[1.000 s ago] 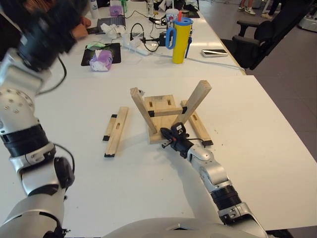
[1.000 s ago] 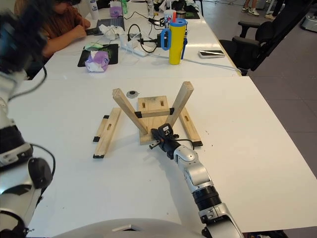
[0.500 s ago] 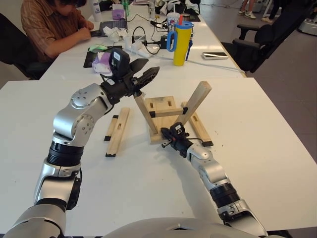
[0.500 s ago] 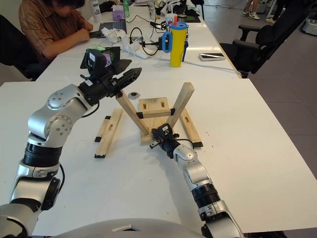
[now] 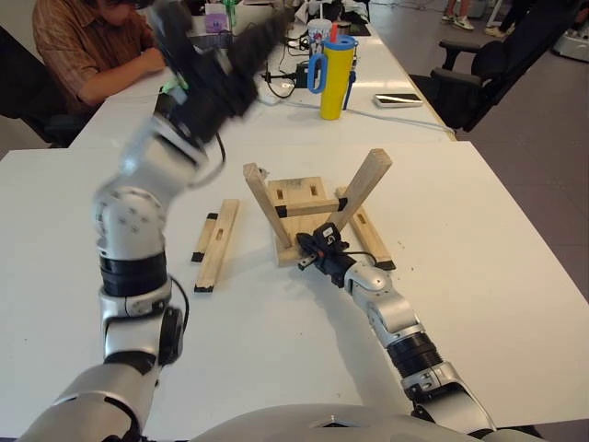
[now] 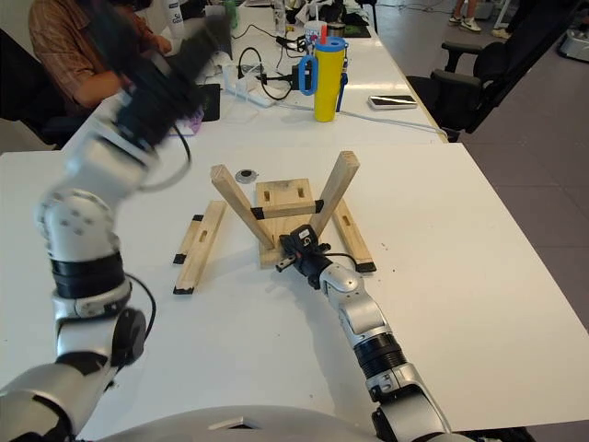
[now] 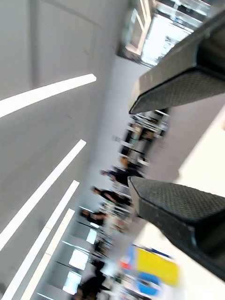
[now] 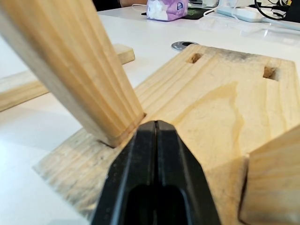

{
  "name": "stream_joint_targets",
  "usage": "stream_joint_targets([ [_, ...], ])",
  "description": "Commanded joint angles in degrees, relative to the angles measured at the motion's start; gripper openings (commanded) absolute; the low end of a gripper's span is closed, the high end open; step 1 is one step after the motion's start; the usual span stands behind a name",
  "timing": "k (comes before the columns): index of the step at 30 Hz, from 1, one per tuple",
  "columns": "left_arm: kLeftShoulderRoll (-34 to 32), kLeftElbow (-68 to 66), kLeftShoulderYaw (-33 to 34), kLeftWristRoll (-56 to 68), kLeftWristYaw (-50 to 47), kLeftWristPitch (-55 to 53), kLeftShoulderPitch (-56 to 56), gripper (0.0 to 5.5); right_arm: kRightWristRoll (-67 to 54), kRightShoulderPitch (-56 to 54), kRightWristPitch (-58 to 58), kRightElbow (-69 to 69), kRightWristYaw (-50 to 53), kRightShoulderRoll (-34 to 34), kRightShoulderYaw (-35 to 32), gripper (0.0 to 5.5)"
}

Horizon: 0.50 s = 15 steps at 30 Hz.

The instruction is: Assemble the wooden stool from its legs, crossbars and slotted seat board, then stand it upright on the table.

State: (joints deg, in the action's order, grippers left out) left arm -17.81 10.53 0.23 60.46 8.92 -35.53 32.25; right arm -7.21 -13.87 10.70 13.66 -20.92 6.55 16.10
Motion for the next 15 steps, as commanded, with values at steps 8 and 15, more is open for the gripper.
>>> stream_joint_targets([
  [8, 0.52, -1.55, -1.31, -21.98, -0.62, 15.19, -1.83, 2.49, 3.37, 3.35, 5.6, 6.52, -0.11, 1.99, 1.06, 0.0],
  [15, 1.17, 15.35, 4.18, -35.82, -10.15, 20.14, -6.43, 2.49, -0.68, 4.63, 1.32, -0.84, -1.22, -0.06, -2.29, 0.0],
])
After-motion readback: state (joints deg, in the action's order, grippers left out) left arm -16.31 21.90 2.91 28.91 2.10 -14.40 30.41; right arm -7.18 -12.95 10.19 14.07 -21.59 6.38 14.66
